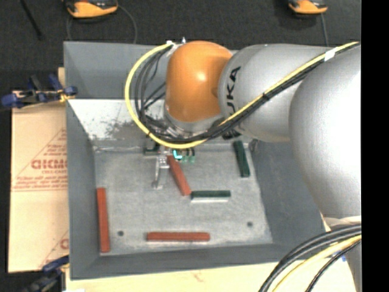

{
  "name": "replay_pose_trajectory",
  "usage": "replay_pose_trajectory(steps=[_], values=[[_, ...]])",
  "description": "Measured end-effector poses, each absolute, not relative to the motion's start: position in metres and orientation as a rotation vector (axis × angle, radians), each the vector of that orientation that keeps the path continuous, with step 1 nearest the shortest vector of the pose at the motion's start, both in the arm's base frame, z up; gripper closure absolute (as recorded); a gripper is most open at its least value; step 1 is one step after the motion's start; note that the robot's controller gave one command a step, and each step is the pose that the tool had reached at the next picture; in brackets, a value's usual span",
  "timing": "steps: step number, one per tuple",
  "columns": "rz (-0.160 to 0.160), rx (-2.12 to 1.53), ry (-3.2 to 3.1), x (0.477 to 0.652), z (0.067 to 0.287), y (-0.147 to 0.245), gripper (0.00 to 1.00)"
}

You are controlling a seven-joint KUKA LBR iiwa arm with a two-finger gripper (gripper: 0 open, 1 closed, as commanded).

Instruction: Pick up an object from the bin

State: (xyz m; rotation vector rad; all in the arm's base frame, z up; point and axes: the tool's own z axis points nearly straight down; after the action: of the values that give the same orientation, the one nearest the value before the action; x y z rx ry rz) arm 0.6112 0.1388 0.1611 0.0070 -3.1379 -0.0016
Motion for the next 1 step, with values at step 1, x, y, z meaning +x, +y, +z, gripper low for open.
replay_pose_trajectory(steps=[1], values=[[-0.002,0.018,-3.154,0.6235,0.0781,0.0717,0.00]])
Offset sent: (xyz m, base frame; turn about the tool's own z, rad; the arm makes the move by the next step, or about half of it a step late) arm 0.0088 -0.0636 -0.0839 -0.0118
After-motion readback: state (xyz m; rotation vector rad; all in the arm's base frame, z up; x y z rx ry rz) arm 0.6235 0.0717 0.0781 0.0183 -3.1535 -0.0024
